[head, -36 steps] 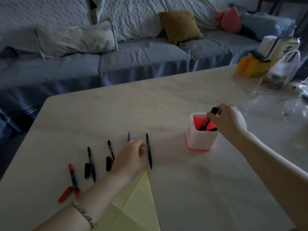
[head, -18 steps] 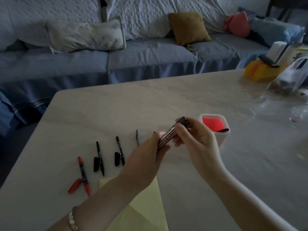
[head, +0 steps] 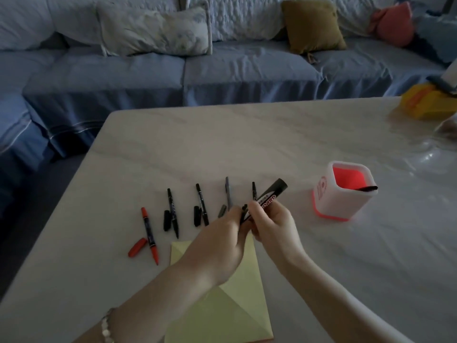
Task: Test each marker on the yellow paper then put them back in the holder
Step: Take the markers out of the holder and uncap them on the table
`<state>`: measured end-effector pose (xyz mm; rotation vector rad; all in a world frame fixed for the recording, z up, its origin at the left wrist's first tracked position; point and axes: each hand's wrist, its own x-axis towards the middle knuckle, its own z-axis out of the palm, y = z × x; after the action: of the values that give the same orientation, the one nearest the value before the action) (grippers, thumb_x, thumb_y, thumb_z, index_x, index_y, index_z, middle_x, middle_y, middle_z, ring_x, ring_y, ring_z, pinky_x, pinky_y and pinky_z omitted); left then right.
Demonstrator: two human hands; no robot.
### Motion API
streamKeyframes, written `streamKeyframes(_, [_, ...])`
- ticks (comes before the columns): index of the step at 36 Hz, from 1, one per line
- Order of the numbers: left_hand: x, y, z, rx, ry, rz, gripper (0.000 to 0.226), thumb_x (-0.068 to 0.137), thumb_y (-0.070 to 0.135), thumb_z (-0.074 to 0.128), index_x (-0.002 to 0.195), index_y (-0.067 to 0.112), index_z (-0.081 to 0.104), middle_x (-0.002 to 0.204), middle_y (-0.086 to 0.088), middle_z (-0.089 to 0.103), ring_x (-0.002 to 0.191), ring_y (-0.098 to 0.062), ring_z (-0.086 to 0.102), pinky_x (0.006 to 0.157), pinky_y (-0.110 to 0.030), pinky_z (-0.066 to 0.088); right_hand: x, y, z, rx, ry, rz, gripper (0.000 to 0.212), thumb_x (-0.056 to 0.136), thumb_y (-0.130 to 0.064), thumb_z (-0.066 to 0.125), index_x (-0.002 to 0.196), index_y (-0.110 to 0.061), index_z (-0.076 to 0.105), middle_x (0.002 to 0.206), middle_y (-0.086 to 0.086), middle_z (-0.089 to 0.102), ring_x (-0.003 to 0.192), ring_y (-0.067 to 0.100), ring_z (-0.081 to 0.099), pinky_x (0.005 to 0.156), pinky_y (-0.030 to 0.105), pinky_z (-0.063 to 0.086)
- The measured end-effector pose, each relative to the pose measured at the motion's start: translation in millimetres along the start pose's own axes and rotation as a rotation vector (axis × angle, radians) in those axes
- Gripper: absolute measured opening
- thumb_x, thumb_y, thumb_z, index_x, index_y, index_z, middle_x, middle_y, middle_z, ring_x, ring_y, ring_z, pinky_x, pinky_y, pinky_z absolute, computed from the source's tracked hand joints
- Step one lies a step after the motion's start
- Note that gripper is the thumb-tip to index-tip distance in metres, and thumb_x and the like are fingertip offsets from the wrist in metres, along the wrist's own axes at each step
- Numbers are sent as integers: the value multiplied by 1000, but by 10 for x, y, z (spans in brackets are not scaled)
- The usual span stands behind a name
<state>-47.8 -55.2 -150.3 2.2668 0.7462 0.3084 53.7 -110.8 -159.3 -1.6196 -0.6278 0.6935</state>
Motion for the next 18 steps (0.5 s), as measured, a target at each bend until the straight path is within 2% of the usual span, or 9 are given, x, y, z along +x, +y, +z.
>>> streamKeyframes(2, [-1,1,25,17,18,35,16,98,34,30,88,26,39,56,10,44,46,-7,43,43,-19,28,19,17,2,-13,-1,-10,35,86,-16,51,54,-17,37,40,-10,38,44,10,33,46,24,28])
streamKeyframes(5, [18,-12,40,-9,18,42,19,98,34,31,99,22,46,54,9,44,45,-9,43,44,-21,29,33,59,-10,-19,-26,-6,38,87,-15,50,52,-18,36,37,-10,37,42,9,32,46,25,27])
streamKeyframes(8, [20,-24,55,-47,-10,9,22,98,36,34,102,20,49,57,5,46,48,-11,43,50,-29,34,30,106,-36,7,-45,16,37,88,-12,49,54,-16,36,39,-10,37,41,8,31,46,24,26])
streamKeyframes(10, [13,-29,59,-112,-51,-8,20,96,38,37,99,24,50,57,4,50,49,-11,44,54,-32,37,22,126,-71,38,-55,31,34,90,-10,47,58,-14,37,42,-9,35,41,7,29,45,23,25])
streamKeyframes(13, [11,-57,60,-208,-126,-39,15,94,43,40,82,35,45,50,11,47,45,-7,40,50,-28,31,13,133,-115,28,-105,29,33,92,-8,45,60,-12,37,43,-9,36,39,6,29,43,18,26])
streamKeyframes(16, [0,-97,61,-274,-179,-155,22,92,48,38,88,27,41,58,7,41,49,-11,37,54,-29,31,59,114,-162,-32,-119,54,28,92,-10,44,65,-11,39,49,-2,38,40,6,31,43,17,27])
streamKeyframes(18, [-23,-146,43,-357,-148,-267,23,93,44,38,94,21,38,65,2,39,55,-12,36,56,-29,32,177,93,-268,-171,-67,56,30,92,-15,44,62,-13,41,46,-2,43,36,6,35,40,17,28])
